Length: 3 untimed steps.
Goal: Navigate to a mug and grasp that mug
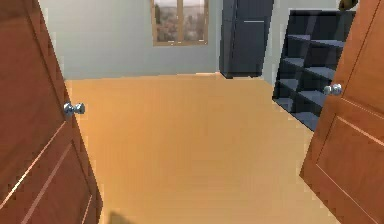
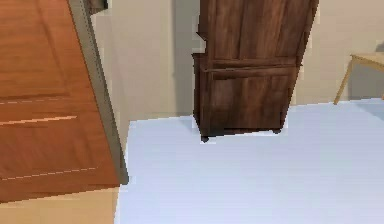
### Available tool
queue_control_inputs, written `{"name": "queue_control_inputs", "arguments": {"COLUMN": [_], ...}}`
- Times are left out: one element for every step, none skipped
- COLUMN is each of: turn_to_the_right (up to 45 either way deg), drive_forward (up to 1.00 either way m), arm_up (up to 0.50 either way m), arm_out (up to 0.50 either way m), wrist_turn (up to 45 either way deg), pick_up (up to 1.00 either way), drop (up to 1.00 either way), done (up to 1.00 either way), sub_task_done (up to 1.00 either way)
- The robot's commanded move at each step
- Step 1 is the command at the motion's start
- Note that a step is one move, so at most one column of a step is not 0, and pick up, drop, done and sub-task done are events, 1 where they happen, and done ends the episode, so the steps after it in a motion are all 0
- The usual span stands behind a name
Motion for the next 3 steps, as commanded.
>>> {"name": "queue_control_inputs", "arguments": {"turn_to_the_right": [-3.0,0.0,0.0], "drive_forward": [0.00,1.00,0.50], "arm_up": [0.00,0.00,0.00], "arm_out": [0.00,0.00,0.00], "wrist_turn": [0.0,0.0,0.0], "pick_up": [0.00,0.00,0.00], "drop": [0.00,0.00,0.00], "done": [0.00,0.00,0.00], "sub_task_done": [0.00,0.00,0.00]}}
